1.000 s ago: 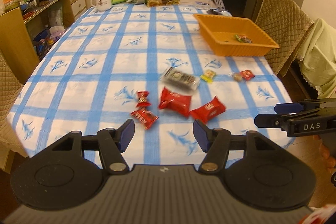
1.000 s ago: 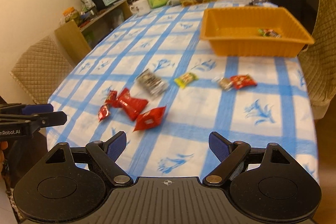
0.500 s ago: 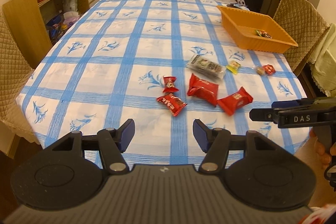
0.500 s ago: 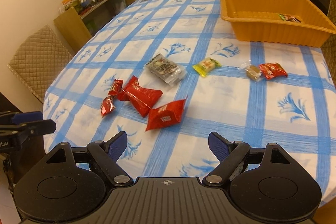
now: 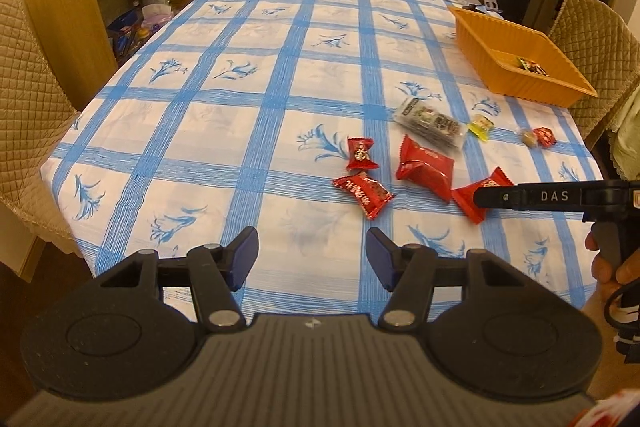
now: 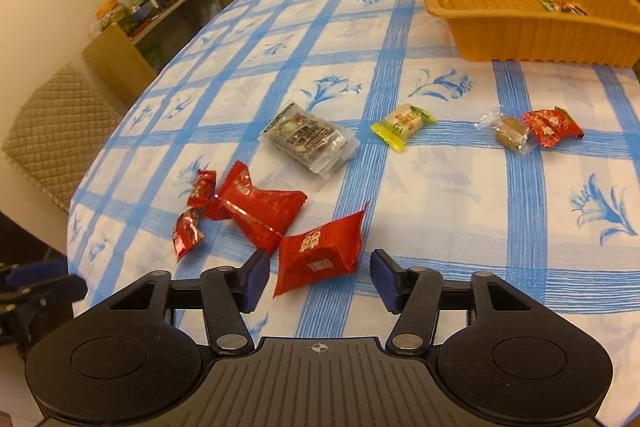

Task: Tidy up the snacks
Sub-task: 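Grasp the red candy wrapper with the right tool while the left tool grasps another red wrapper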

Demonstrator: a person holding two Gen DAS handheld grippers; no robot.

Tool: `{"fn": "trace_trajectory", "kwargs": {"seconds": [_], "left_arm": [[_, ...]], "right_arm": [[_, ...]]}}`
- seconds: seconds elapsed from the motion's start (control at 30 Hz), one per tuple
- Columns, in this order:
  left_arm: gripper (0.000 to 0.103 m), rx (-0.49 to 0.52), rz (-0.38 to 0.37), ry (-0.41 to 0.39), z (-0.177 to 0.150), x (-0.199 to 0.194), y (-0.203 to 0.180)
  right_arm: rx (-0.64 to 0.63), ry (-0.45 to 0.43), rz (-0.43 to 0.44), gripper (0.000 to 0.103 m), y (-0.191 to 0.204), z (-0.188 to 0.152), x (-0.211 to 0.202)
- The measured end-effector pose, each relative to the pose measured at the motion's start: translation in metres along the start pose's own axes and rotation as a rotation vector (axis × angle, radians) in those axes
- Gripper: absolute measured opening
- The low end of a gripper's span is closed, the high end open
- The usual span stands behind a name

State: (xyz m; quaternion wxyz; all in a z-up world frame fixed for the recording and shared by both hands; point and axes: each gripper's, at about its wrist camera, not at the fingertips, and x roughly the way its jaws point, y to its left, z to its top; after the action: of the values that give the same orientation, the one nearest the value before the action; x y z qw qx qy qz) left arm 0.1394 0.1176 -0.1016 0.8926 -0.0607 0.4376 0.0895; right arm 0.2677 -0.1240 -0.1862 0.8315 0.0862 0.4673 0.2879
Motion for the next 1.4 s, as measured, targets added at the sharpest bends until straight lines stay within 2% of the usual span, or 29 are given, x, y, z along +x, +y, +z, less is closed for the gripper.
{"fn": "trace_trajectory", "kwargs": {"seconds": [0.13, 0.3, 0.57, 0.8, 1.0, 1.07, 1.23, 1.27, 1.4], "left_arm": [[0.057, -0.010, 0.003, 0.002, 0.002, 0.005, 0.003], [0.057, -0.018, -0.002, 0.005, 0.005, 0.012, 0.004], [0.054, -0.021, -0.014, 0.013, 0.012, 0.024, -0.003], [0.050, -0.037, -0.024, 0.032, 0.016, 0.039, -0.012], [0.042, -0.064, -0.053, 0.044, 0.020, 0.053, -0.023], [0.038, -0.065, -0.052, 0.053, 0.022, 0.059, -0.028], [0.037, -0.074, -0.044, 0.058, 0.031, 0.076, -0.040], [0.033, -0.077, -0.040, 0.060, 0.032, 0.079, -0.041], [0.030, -0.124, -0.032, 0.074, 0.035, 0.092, -0.039]], "right_arm": [[0.001, -0.008, -0.005, 0.048, 0.001, 0.002, 0.005], [-0.010, -0.005, -0.004, 0.034, 0.003, 0.004, 0.009], [-0.086, -0.024, 0.002, 0.023, 0.008, 0.008, 0.000], [-0.105, -0.073, -0.029, 0.022, -0.001, 0.018, -0.018], [-0.073, -0.114, -0.058, 0.022, -0.021, 0.028, -0.036], [-0.062, -0.122, -0.067, 0.022, -0.027, 0.030, -0.041], [-0.040, -0.134, -0.087, 0.022, -0.042, 0.032, -0.051], [-0.038, -0.136, -0.090, 0.022, -0.045, 0.032, -0.053], [-0.031, -0.143, -0.097, 0.022, -0.055, 0.033, -0.060]]}}
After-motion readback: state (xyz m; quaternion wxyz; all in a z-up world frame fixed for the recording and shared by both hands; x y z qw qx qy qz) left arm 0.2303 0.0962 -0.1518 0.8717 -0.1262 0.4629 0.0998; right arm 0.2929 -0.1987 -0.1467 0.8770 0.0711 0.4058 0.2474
